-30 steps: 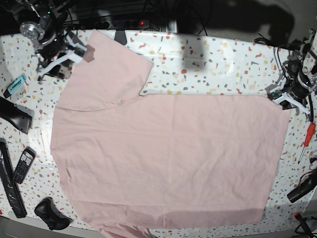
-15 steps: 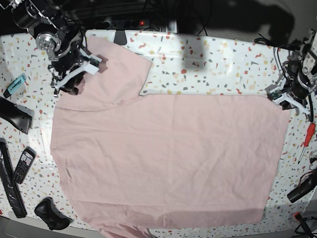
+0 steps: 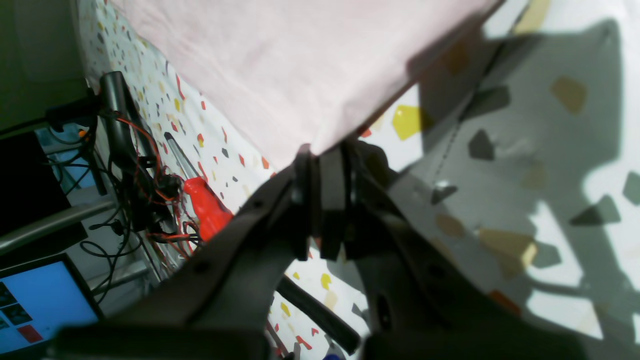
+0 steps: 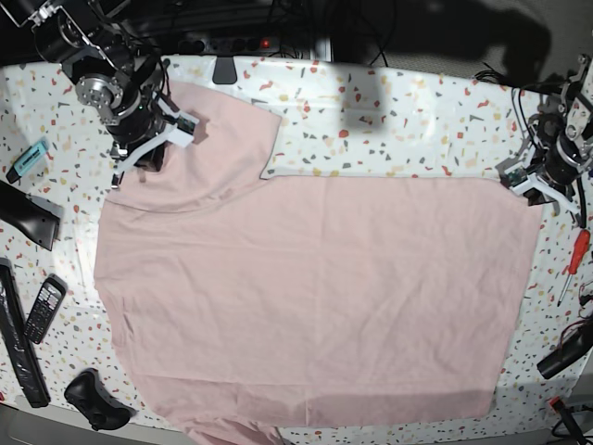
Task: Fold the T-shirt properly
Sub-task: 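Grasp the pink shirt edges with both grippers and pull toward the arms, then drag the shoulder with the right gripper across the shirt body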
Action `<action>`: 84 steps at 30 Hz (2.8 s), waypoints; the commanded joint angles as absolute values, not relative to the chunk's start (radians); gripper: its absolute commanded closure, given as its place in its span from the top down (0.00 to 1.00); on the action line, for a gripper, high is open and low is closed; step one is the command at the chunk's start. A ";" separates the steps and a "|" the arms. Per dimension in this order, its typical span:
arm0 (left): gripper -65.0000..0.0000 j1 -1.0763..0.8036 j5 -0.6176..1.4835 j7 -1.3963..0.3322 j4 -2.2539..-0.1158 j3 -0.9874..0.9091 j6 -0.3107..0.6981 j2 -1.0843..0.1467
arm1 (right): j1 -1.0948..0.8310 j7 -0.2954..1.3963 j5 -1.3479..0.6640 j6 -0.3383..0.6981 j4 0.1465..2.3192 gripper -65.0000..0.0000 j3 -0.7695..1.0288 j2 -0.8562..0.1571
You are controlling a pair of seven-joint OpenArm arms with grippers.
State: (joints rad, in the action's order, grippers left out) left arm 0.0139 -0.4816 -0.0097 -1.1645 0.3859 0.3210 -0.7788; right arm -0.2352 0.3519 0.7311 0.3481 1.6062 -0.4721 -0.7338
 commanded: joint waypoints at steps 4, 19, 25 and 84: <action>0.00 0.011 -0.403 -0.062 -1.167 0.381 0.341 -0.796 | -0.236 0.471 0.645 0.300 1.630 0.00 -0.467 -0.797; 0.00 -0.222 -0.306 -0.226 -1.393 0.376 0.296 -0.849 | -0.459 0.592 0.459 0.202 1.848 0.00 -0.340 -0.928; 0.00 -0.381 -0.313 -0.235 -1.473 0.281 0.280 -0.849 | -0.657 0.564 0.459 0.201 1.909 0.00 -0.216 -0.922; 0.00 -0.179 -0.118 -0.142 -1.464 -0.059 0.159 -0.735 | -0.191 0.493 0.123 0.239 1.892 0.00 0.019 -0.559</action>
State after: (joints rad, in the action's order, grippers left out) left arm -0.1898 -0.1146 -0.1570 -1.4525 -0.0452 0.1749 -0.7120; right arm -0.2043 0.5064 0.1223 0.2447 1.8755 0.0101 -0.5476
